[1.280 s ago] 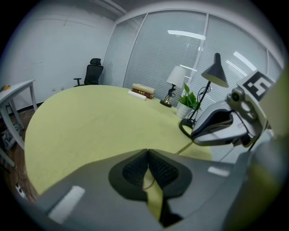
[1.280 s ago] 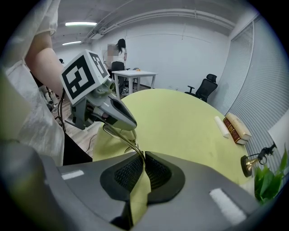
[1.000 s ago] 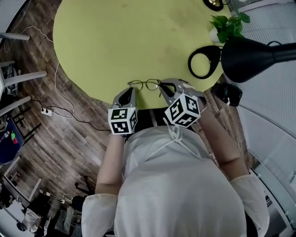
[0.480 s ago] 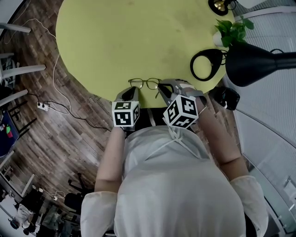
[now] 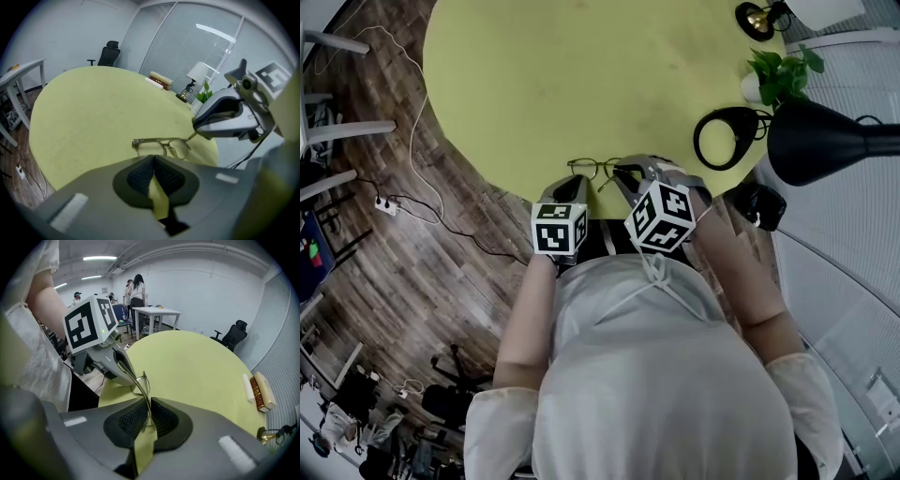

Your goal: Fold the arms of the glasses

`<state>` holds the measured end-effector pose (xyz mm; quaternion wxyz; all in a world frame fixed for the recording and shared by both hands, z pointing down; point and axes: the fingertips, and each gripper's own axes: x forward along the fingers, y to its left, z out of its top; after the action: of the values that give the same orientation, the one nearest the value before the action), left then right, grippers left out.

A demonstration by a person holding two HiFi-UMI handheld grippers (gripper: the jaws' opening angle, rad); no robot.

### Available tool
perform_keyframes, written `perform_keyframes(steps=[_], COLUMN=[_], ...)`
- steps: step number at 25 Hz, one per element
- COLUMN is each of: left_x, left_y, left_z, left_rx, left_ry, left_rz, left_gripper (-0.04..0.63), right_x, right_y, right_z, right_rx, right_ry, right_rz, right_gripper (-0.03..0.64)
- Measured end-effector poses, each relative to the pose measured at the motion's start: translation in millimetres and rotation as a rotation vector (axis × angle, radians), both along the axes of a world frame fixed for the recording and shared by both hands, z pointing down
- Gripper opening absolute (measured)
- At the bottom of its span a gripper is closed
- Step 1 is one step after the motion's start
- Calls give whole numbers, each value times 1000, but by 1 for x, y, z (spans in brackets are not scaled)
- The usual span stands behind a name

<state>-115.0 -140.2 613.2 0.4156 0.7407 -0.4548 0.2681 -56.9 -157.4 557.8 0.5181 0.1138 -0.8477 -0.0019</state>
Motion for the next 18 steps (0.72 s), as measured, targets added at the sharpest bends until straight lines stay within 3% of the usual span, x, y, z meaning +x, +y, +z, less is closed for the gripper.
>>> perform_keyframes(steps=[10,18], left_x=[-2,-4], left_y=[-2,-2], left_z=[0,1], left_rx=[-2,-13], left_ry=[26,52], left_rz=[-44,-51], left_gripper=[6,6], right_x=[-24,-37], right_y=[-3,-6], right_z=[19,34], right_rx=[-50,-120], right_ry=[36,8], right_rz=[-38,-10], right_gripper=[28,38])
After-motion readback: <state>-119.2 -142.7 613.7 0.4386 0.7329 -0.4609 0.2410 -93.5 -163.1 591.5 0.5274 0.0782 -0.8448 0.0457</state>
